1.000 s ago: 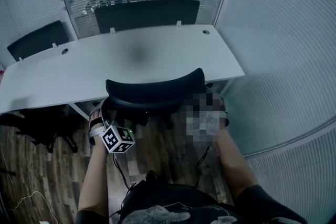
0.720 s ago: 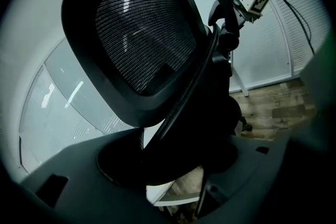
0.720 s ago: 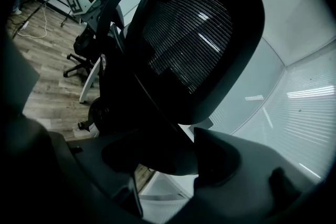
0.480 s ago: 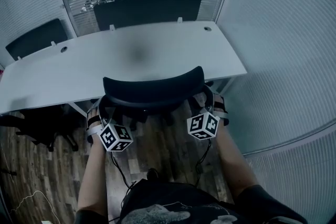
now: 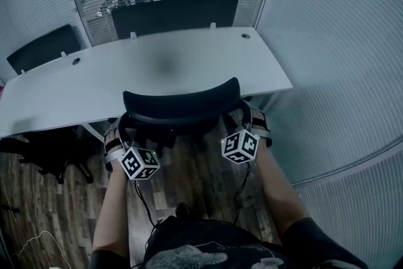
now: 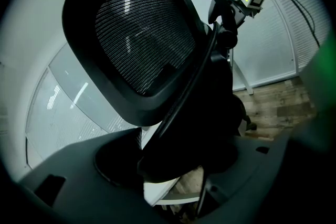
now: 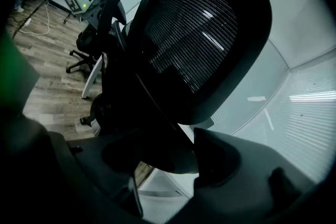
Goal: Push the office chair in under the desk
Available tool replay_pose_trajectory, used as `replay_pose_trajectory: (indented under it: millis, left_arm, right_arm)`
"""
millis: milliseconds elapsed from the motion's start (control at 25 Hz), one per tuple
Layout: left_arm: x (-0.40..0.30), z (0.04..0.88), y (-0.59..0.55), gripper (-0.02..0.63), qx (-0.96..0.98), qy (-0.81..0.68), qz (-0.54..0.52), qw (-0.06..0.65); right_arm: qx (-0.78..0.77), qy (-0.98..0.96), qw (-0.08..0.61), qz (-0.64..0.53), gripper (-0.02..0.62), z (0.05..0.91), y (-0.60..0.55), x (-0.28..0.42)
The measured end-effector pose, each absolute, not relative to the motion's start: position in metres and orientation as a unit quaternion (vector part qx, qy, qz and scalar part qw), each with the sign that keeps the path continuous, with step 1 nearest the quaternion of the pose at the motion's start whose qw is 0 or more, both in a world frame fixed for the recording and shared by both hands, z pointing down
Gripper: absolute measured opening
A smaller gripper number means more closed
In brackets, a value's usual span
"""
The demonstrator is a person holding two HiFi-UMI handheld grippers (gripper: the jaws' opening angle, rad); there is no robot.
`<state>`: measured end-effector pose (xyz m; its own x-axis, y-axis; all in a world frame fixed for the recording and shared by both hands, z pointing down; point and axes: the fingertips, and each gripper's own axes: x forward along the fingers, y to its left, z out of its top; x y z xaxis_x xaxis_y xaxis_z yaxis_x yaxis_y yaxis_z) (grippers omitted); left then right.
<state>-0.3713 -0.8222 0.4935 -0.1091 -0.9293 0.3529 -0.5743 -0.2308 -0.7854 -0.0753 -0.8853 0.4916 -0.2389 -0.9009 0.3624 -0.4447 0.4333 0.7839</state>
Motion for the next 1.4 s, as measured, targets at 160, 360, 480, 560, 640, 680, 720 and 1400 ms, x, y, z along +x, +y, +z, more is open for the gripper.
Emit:
replay_pose_trajectory:
  millis: [160,360,480,560,640,680,720,1400]
  left_arm:
    - [-0.373,0.486,-0.810,0.293,-0.636,0.606,-0.439,0.187]
    - [-0.370,0.462,-0.790,0.292,-0.629,0.645,-0.388,0.193]
    - [-0.364,0.441,-0.777,0.254,-0.619,0.668,-0.359,0.206]
    - [-0.359,0.430,-0.766,0.168,-0.612,0.682,-0.341,0.210]
    - [-0.354,0.425,-0.752,0.060,-0.609,0.693,-0.326,0.206]
    - [-0.352,0.425,-0.744,0.050,-0.609,0.697,-0.322,0.201]
    - [-0.348,0.427,-0.735,0.043,-0.610,0.699,-0.318,0.194]
    - [-0.256,0.424,-0.556,0.013,-0.666,0.709,-0.223,0.065]
  right_arm:
    - [0.470,-0.730,0.415,-0.273,0.279,0.486,-0.878,-0.069]
    - [0.491,-0.748,0.364,-0.258,0.279,0.466,-0.856,-0.062]
    - [0.495,-0.771,0.332,-0.226,0.279,0.458,-0.844,-0.059]
    - [0.499,-0.783,0.311,-0.203,0.268,0.452,-0.833,-0.057]
    - [0.511,-0.788,0.286,-0.189,0.118,0.444,-0.817,-0.052]
    - [0.516,-0.790,0.275,-0.183,0.067,0.441,-0.808,-0.050]
    - [0.514,-0.795,0.270,-0.178,0.064,0.441,-0.798,-0.049]
    - [0.460,-0.858,0.190,-0.127,0.021,0.415,-0.634,-0.025]
